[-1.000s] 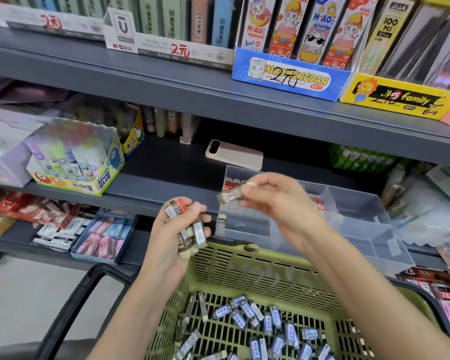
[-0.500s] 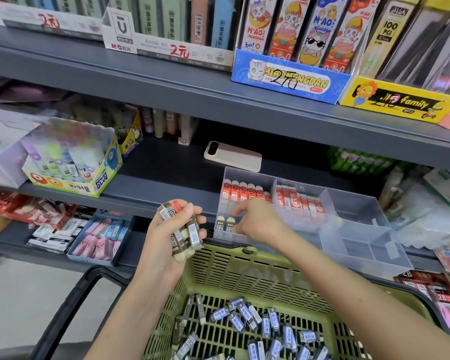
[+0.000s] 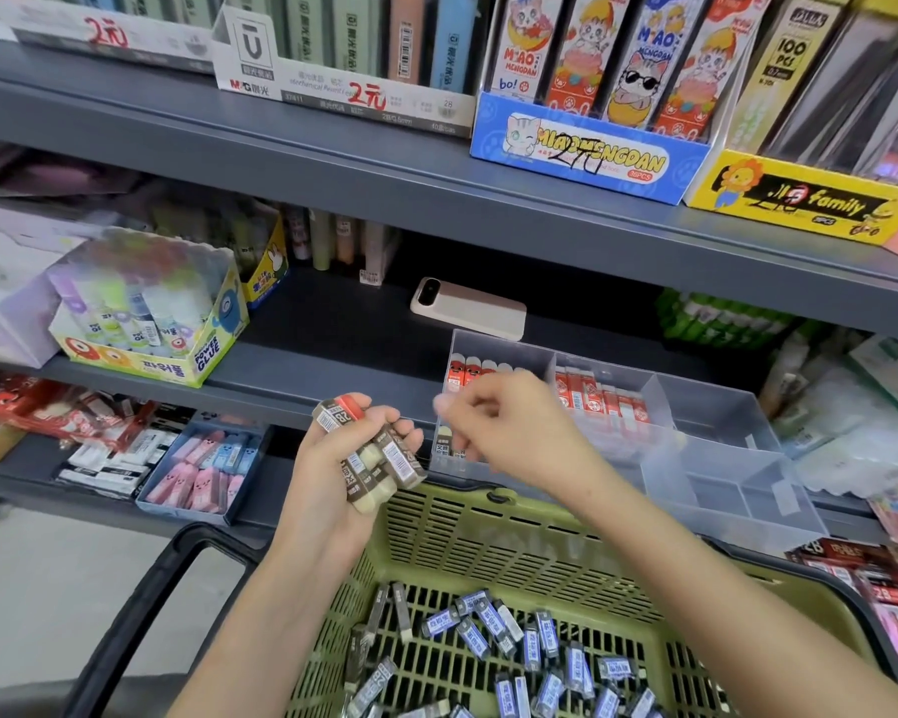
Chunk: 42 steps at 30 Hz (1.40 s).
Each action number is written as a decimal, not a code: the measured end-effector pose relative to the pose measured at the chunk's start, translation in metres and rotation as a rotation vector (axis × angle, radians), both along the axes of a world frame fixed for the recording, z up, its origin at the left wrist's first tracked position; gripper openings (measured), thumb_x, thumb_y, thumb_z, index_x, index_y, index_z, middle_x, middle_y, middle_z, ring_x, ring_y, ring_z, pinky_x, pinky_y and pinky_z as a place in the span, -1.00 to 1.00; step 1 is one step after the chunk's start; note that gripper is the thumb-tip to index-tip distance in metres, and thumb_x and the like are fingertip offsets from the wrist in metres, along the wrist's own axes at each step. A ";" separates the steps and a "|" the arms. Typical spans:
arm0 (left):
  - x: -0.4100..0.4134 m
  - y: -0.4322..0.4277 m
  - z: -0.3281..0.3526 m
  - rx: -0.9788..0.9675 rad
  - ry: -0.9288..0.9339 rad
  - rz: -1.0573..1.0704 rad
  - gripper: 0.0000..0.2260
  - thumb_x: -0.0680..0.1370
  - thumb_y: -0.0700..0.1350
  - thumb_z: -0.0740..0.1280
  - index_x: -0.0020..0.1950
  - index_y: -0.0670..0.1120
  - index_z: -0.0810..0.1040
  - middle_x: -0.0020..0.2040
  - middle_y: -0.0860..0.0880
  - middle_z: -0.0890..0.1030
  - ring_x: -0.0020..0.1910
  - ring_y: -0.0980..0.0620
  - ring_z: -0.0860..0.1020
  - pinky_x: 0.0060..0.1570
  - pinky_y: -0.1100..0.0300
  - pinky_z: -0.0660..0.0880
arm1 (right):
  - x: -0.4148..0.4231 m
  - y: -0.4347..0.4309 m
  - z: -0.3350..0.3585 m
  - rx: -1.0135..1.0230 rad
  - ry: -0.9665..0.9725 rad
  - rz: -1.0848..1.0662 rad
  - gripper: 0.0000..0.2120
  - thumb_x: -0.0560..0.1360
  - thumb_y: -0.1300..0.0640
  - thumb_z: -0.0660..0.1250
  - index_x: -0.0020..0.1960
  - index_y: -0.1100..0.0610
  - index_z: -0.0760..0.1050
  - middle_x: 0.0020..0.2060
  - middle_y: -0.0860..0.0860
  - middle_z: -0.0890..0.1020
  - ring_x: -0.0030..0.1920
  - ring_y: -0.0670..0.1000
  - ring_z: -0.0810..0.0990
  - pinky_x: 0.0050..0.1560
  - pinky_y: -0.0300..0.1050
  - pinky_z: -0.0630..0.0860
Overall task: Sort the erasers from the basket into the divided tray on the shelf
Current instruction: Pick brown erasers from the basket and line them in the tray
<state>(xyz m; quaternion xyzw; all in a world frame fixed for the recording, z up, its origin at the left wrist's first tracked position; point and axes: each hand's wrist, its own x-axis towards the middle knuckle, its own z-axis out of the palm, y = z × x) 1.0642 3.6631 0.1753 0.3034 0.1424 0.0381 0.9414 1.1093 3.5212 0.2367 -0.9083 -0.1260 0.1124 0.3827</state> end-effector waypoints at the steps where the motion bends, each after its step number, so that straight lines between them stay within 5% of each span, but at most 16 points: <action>1: 0.001 0.000 0.000 0.005 0.002 0.005 -0.77 0.29 -0.29 0.40 -0.09 -0.15 0.50 -0.29 -0.12 0.62 -0.29 -0.04 0.64 -0.26 0.09 0.60 | -0.009 0.005 0.003 0.029 0.067 0.038 -0.67 0.49 -0.10 0.30 -0.27 0.12 0.60 -0.38 0.06 0.65 -0.34 0.02 0.63 -0.42 -0.21 0.52; 5: 0.001 -0.001 -0.002 0.001 -0.022 0.004 -0.79 0.35 -0.31 0.37 -0.05 -0.15 0.49 -0.26 -0.16 0.63 -0.18 -0.11 0.67 -0.14 0.02 0.60 | -0.027 0.017 -0.005 0.072 0.216 0.062 -0.76 0.43 -0.04 0.41 -0.21 0.14 0.60 -0.32 0.10 0.68 -0.32 0.08 0.65 -0.36 -0.16 0.55; 11: 0.001 -0.001 -0.002 -0.064 -0.049 0.032 -0.79 0.36 -0.31 0.34 -0.03 -0.18 0.46 -0.19 -0.21 0.65 0.02 -0.23 0.64 -0.11 0.02 0.60 | -0.016 -0.010 -0.001 0.249 0.247 -0.080 -0.78 0.38 0.03 0.47 -0.25 0.19 0.62 -0.49 -0.02 0.59 -0.50 -0.16 0.48 -0.54 -0.36 0.34; 17: 0.002 0.000 -0.003 -0.109 -0.041 0.043 -0.80 0.34 -0.33 0.34 -0.07 -0.19 0.47 -0.23 -0.21 0.64 -0.01 -0.24 0.65 -0.12 -0.02 0.60 | 0.015 -0.039 -0.003 -0.432 -0.016 -0.136 -0.59 0.36 -0.17 0.41 -0.37 0.19 0.59 -0.43 0.04 0.63 -0.38 -0.04 0.54 -0.31 -0.16 0.48; 22: 0.001 0.000 -0.004 -0.081 -0.039 0.048 -0.81 0.34 -0.32 0.34 -0.08 -0.19 0.48 -0.25 -0.20 0.64 -0.07 -0.21 0.66 -0.13 0.00 0.60 | 0.020 -0.013 -0.017 -0.883 -0.259 -0.032 -0.64 0.44 -0.14 0.31 -0.28 0.10 0.29 -0.23 -0.01 0.48 -0.25 0.03 0.41 -0.30 -0.18 0.33; 26: 0.002 0.000 -0.005 -0.073 -0.041 0.049 -0.81 0.34 -0.32 0.34 -0.07 -0.19 0.48 -0.25 -0.21 0.64 -0.07 -0.22 0.66 -0.13 0.00 0.60 | 0.028 -0.010 -0.013 -0.885 -0.069 0.064 -0.56 0.42 -0.21 0.30 -0.38 0.09 0.29 -0.39 -0.06 0.40 -0.35 -0.02 0.41 -0.38 -0.18 0.30; 29: 0.002 0.000 -0.005 -0.068 -0.036 0.050 -0.81 0.34 -0.32 0.35 -0.07 -0.19 0.49 -0.26 -0.20 0.64 -0.08 -0.21 0.66 -0.14 0.01 0.60 | 0.032 -0.014 -0.004 -0.736 0.114 0.137 -0.61 0.49 -0.12 0.27 -0.36 0.15 0.44 -0.44 -0.01 0.53 -0.37 0.02 0.52 -0.25 -0.14 0.49; 31: 0.001 0.000 -0.004 -0.071 -0.031 0.056 -0.81 0.33 -0.32 0.35 -0.08 -0.19 0.49 -0.26 -0.20 0.64 -0.09 -0.20 0.67 -0.15 0.01 0.61 | 0.035 -0.016 -0.003 -0.611 0.225 0.144 -0.71 0.54 0.08 0.25 -0.17 0.27 0.58 -0.27 0.14 0.67 -0.25 0.08 0.62 -0.08 -0.10 0.55; 34: 0.001 0.000 -0.003 -0.065 -0.021 0.062 -0.80 0.33 -0.32 0.35 -0.07 -0.20 0.48 -0.27 -0.19 0.63 -0.11 -0.19 0.67 -0.16 0.02 0.61 | 0.037 -0.014 -0.010 -0.574 0.252 0.110 -0.77 0.50 0.32 0.23 0.08 0.41 0.55 0.01 0.30 0.63 -0.15 0.11 0.61 0.02 0.01 0.57; 42: 0.000 -0.001 -0.002 -0.052 -0.027 0.048 -0.81 0.34 -0.32 0.35 -0.07 -0.19 0.49 -0.27 -0.19 0.63 -0.12 -0.18 0.67 -0.16 0.03 0.61 | 0.033 -0.011 -0.023 -0.536 0.203 0.077 -0.61 0.42 0.43 0.23 0.25 0.39 0.40 0.28 0.28 0.42 0.25 0.25 0.45 0.22 0.19 0.42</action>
